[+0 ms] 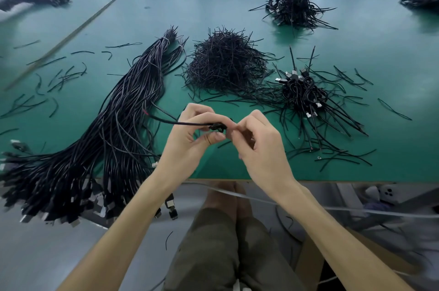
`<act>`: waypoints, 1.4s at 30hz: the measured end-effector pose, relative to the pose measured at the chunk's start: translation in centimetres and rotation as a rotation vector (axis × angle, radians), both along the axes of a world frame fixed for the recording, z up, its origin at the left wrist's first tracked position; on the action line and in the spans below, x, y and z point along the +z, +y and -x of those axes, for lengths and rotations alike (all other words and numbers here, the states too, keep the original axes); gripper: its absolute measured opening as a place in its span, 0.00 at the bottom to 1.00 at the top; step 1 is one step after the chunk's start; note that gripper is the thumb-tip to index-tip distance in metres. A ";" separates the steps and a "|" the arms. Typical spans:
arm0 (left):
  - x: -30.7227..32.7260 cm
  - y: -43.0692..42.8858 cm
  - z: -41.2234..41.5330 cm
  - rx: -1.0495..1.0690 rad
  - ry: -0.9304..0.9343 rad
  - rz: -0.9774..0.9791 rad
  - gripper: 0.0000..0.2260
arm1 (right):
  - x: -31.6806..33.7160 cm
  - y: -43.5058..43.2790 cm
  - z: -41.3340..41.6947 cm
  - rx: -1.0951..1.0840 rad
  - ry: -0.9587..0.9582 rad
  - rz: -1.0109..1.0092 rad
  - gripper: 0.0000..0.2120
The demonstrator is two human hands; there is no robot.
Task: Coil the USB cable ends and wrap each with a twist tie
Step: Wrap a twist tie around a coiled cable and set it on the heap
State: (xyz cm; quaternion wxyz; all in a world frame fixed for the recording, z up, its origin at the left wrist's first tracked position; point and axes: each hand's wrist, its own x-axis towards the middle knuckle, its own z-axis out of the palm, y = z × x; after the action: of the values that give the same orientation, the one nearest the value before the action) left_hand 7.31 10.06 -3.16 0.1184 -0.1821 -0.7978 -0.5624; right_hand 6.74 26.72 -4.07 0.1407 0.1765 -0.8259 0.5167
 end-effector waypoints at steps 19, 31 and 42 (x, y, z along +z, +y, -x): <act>-0.3 -2.8 0.9 -0.226 -0.459 -0.326 0.07 | 0.0 -0.6 -0.9 0.062 0.128 -0.107 0.08; 0.1 -2.8 0.6 -0.262 -0.492 -0.142 0.11 | -0.9 -0.4 -1.0 0.062 0.137 -0.116 0.10; 1.9 -1.1 -0.1 -0.138 -0.129 -0.157 0.10 | 0.0 -1.1 -1.2 0.177 -0.183 0.237 0.12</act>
State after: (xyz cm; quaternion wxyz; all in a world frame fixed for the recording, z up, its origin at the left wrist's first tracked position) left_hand 7.45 8.95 -1.25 0.0417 -0.1901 -0.7429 -0.6405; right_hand 7.91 25.61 -4.06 0.0386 0.1831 -0.7498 0.6346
